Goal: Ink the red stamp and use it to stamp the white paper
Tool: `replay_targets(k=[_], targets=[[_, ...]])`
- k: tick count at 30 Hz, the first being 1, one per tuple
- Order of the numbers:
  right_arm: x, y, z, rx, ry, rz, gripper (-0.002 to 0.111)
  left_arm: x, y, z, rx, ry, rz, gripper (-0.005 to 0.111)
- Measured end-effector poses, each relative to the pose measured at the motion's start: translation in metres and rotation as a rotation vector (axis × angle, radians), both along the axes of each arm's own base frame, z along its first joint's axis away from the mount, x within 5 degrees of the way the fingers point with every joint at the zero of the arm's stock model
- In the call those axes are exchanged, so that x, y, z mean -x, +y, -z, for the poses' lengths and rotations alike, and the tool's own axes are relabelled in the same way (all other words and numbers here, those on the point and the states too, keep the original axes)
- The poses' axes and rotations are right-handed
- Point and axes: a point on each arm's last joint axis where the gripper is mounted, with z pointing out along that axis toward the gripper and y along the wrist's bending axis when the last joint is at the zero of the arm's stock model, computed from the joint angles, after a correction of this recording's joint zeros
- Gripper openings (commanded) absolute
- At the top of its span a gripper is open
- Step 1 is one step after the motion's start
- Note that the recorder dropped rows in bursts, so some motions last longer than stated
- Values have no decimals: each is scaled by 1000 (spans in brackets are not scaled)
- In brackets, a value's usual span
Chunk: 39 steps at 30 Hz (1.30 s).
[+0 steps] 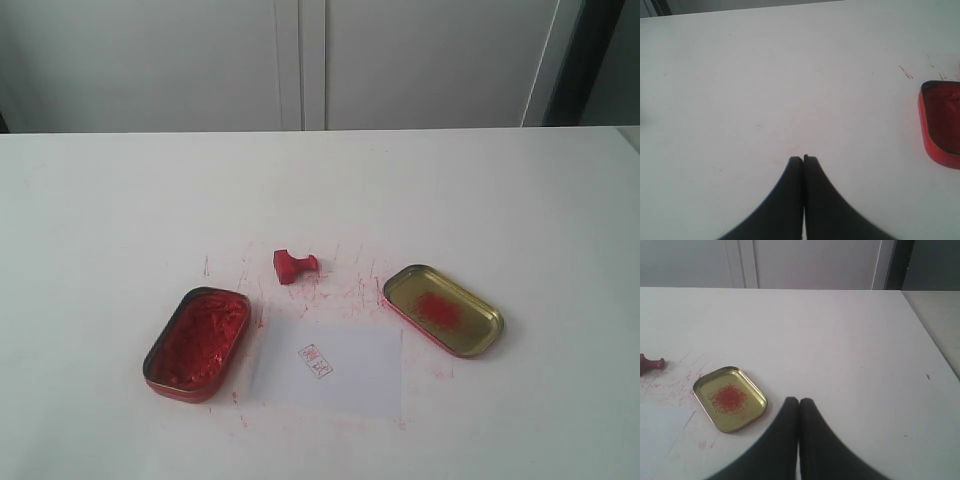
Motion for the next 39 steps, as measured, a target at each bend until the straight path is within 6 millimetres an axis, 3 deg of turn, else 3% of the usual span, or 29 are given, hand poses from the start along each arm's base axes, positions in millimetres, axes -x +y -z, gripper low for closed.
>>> replay_targets(k=[22, 39], targets=[[4, -1, 38, 27, -70, -2, 0, 0, 0, 0, 0, 0, 0, 0], [1, -1, 49, 41, -64, -5, 0, 0, 0, 0, 0, 0, 0, 0]])
